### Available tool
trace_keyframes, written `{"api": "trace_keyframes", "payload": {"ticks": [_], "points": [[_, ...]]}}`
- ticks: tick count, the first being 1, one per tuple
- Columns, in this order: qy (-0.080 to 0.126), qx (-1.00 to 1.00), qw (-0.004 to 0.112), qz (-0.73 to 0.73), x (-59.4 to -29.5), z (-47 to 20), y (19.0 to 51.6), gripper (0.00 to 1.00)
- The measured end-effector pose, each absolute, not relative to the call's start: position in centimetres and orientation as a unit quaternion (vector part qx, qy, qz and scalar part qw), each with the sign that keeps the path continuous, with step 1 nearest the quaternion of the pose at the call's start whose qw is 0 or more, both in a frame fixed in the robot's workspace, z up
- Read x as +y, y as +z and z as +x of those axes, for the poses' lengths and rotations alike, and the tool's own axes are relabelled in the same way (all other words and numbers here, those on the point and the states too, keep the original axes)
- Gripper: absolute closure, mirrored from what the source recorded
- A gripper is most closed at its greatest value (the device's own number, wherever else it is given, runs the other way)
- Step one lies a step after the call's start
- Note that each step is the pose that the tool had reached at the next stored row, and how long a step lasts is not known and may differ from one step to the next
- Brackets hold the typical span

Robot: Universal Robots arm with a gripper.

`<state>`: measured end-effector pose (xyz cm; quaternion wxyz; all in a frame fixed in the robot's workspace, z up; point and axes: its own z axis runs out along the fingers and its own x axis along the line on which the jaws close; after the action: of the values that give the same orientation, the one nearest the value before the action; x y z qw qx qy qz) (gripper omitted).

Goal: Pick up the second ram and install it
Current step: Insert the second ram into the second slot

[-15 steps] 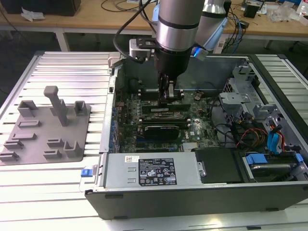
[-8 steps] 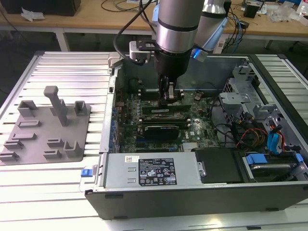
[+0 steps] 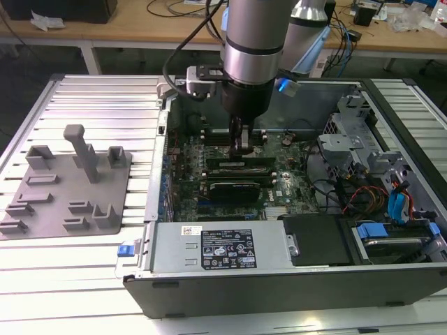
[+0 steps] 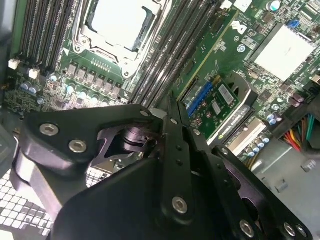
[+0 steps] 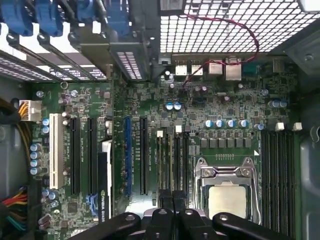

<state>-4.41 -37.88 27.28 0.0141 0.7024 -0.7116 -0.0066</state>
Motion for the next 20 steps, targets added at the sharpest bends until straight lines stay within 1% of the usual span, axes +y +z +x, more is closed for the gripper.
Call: {"api": "trace_keyframes", "payload": {"ticks": [5,12,20], "points": [[-0.007,-0.716,0.014,0.698,-36.8,-4.4,25.9,0.91],[-0.006,-0.716,0.014,0.698,-36.8,-4.2,24.6,0.91],[-0.006,-0.716,0.014,0.698,-36.8,-4.2,24.3,0.91]]}}
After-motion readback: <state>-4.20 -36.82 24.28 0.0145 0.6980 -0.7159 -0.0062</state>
